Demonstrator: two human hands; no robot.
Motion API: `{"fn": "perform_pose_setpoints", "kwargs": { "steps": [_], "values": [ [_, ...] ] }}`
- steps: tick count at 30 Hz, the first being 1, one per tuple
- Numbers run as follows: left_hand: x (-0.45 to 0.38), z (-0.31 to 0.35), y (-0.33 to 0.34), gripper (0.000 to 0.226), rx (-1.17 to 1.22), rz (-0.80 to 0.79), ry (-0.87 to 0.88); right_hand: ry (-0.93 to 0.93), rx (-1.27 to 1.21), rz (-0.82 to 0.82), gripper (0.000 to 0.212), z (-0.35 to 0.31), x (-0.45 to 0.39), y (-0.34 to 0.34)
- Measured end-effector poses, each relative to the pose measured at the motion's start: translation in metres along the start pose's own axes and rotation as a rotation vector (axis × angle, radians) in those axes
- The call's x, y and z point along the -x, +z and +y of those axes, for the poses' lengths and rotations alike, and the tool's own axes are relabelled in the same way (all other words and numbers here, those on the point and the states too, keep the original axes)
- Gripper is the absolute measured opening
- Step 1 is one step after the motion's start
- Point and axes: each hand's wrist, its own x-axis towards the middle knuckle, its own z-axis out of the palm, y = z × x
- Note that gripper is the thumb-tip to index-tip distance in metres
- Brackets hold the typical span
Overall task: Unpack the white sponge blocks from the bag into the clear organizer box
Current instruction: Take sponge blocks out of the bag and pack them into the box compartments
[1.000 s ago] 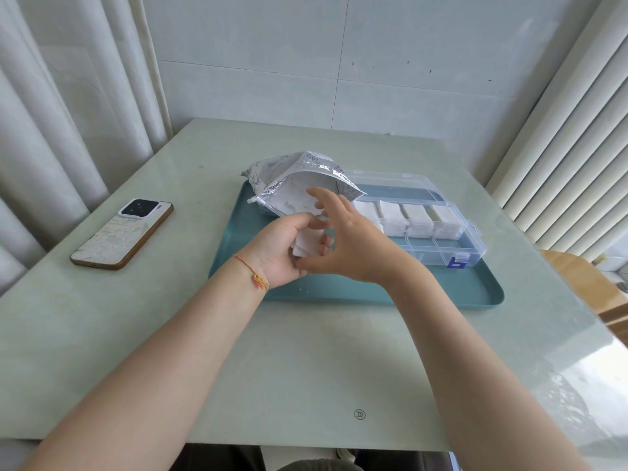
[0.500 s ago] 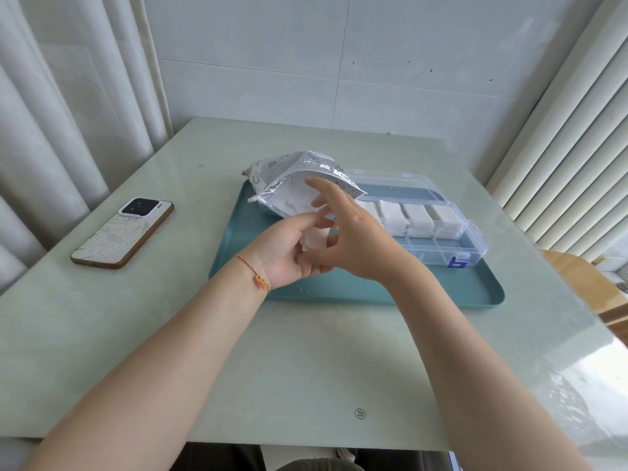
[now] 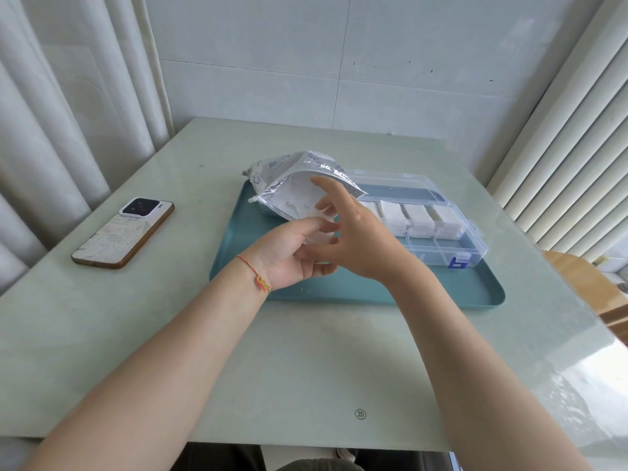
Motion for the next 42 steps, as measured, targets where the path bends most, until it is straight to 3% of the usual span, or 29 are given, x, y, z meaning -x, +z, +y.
{"fn": "perform_pose_setpoints", "kwargs": {
  "steps": [8, 12, 15, 21, 25, 30, 32, 42],
  "values": [
    [0.002, 0.001, -0.002, 0.02, -0.168, -0.02, 0.013, 0.085, -0.059, -0.07, 0.099, -0.003, 0.002, -0.014],
    [0.001, 0.009, -0.002, 0.03, -0.118, -0.04, 0.066, 0.207, -0.252, -0.046, 0.032, -0.002, -0.001, -0.041],
    [-0.003, 0.014, 0.005, 0.031, -0.157, -0.099, 0.068, 0.236, -0.268, -0.089, 0.015, 0.003, -0.004, -0.052],
    [-0.016, 0.015, 0.026, 0.012, -0.149, -0.129, 0.033, 0.259, -0.304, -0.081, 0.014, 0.005, 0.0, -0.07],
    [-0.028, 0.016, 0.033, 0.006, -0.055, -0.087, -0.009, 0.242, -0.257, 0.02, 0.014, 0.01, 0.003, -0.078],
    [-0.038, 0.017, 0.043, 0.009, 0.027, -0.013, 0.023, 0.139, -0.066, -0.103, 0.067, 0.011, 0.009, -0.075],
    [-0.041, 0.018, 0.049, 0.011, 0.031, -0.013, 0.03, 0.084, 0.031, -0.11, 0.077, 0.011, 0.009, -0.069],
    [-0.043, 0.013, 0.057, 0.015, -0.084, -0.056, 0.035, 0.035, 0.142, 0.033, 0.049, 0.011, 0.009, -0.07]
  ]
}}
